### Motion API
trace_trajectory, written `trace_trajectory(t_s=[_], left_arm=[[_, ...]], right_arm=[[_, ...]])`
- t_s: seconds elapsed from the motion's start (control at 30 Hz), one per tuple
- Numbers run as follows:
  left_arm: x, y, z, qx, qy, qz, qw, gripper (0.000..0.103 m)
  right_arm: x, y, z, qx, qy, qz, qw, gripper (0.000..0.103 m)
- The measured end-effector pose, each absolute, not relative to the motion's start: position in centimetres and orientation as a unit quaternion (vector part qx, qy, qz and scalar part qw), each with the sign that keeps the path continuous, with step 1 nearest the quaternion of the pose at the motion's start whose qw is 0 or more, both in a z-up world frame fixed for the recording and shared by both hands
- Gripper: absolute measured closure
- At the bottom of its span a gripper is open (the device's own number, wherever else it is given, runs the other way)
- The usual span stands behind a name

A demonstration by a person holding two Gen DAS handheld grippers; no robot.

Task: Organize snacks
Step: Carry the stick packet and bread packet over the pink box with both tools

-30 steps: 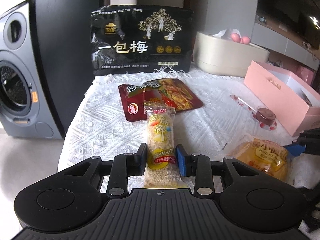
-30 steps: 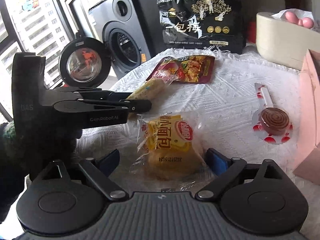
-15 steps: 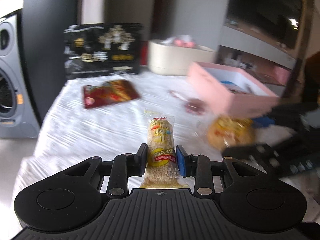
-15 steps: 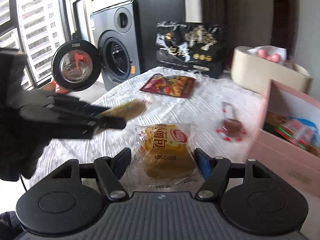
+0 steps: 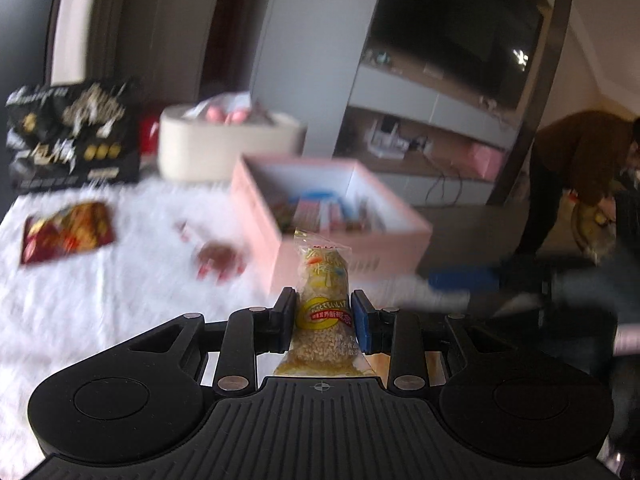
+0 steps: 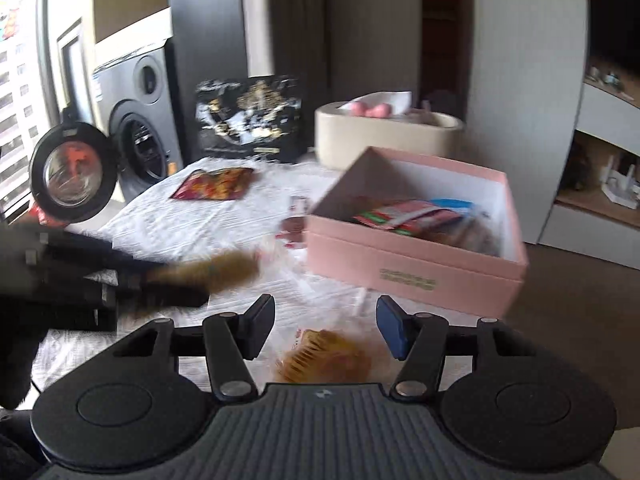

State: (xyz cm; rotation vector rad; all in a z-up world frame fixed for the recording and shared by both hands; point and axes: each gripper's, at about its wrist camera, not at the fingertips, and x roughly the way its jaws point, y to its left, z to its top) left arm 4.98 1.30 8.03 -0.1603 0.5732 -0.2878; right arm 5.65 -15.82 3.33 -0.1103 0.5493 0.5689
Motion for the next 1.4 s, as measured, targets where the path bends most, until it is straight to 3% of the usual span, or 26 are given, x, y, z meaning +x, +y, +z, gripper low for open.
trace_trajectory(t_s=[0.37,0.57,0.87,1.4], left_arm=[[5.3,0.0,7.1,-0.006,0.272,-0.072,0.96,0.068],[3.9,1.1,6.1,-0.006,0.282,-0.047,0.958,0.068],[2.5,2.1,4.3,-0.039,0.302,-0.059,0.951,0.068],[1.5,2.4,3.9,-0.053,0.299,-0.051,0.951,0.068]], right_arm=[[6.0,-17.3,1.7,-0.006,0.301,0.298,0.906,0.045],[5.7,-15.1,1.5,0.028,0.306,0.313,0.899,0.036],[5.3,-12.2,0.0,-0.055,0.3,0.251,0.919,0.035],[6.1,-15.3,-0.9,-0.002,0.334,0.232,0.914,0.034]])
